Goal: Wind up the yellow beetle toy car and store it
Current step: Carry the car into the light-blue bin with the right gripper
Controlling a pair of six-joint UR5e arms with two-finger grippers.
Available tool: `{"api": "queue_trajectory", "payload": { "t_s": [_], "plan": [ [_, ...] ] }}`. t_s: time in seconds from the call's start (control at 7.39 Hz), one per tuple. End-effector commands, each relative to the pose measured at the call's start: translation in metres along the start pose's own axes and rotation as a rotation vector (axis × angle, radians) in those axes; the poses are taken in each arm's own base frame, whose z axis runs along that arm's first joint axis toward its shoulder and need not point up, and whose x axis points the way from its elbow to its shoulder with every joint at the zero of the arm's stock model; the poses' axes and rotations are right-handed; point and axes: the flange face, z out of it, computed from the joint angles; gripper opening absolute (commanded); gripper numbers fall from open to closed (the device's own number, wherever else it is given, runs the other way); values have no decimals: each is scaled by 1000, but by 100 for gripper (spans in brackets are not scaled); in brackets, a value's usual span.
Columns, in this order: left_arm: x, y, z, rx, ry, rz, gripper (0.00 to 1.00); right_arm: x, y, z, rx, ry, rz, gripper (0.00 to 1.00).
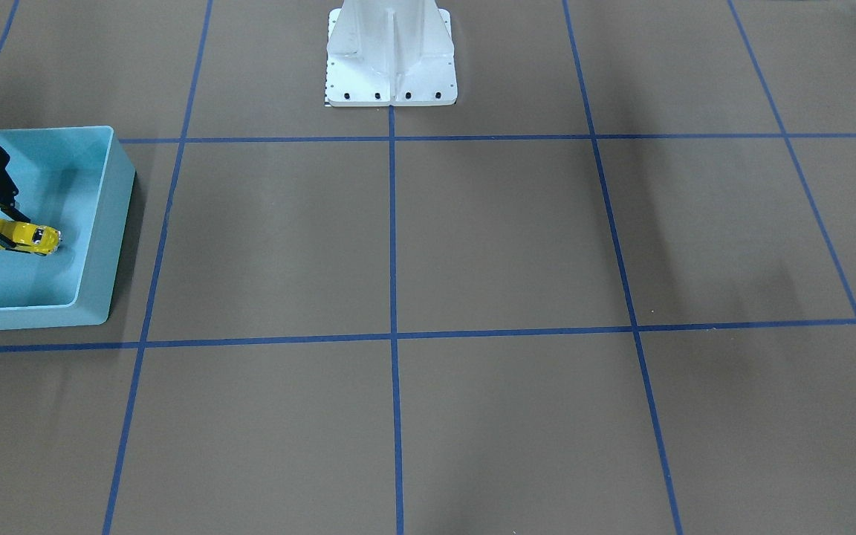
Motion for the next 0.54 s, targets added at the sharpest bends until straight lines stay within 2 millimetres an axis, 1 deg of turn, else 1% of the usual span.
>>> {"api": "queue_trajectory", "payload": {
  "t_s": [0.0, 0.14, 0.27, 0.41],
  "plan": [
    [0, 0, 0, -2, -1, -2, 100, -8, -16, 12, 6, -27, -18, 35],
    [0, 0, 0, -2, -1, -2, 100, -9, -18, 10, 16, -36, -22, 99],
    [-1, 0, 1, -2, -1, 0, 100, -13, -15, 4, 20, -36, -25, 100],
    [-1, 0, 1, -2, -2, -1, 100, -21, -15, -6, 31, -45, -24, 100]
  ]
}}
